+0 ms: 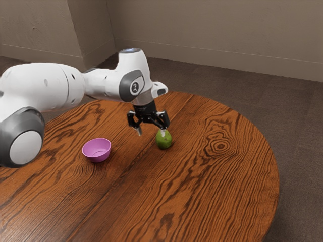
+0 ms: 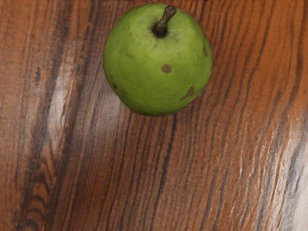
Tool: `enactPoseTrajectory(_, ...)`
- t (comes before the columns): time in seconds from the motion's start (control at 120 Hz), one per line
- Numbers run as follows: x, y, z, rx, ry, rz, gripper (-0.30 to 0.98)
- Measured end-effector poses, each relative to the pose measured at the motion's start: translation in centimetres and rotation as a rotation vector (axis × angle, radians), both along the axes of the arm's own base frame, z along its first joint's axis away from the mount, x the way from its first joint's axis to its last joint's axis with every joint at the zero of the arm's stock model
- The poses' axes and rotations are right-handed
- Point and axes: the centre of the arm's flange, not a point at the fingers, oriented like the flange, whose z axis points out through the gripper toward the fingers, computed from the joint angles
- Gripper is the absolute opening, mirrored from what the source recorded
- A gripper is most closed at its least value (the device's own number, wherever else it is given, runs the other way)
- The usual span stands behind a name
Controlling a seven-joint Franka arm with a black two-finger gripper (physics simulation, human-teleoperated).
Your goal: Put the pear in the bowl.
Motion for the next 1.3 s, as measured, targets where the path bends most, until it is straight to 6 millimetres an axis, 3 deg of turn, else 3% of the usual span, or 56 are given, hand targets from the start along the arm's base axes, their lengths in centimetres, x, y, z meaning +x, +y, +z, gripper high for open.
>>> enactPoseTrajectory(0.233, 1.9, 0.2, -4.2, 0.026, -0.105, 0.018, 0.69)
enactPoseTrajectory(0.408, 3.0, 0.2, -5.6, 0.017, -0.179, 0.031, 0.62)
enactPoseTrajectory(1.3, 4.2, 0.8, -9.1, 0.022, -0.23, 0.056, 0.44)
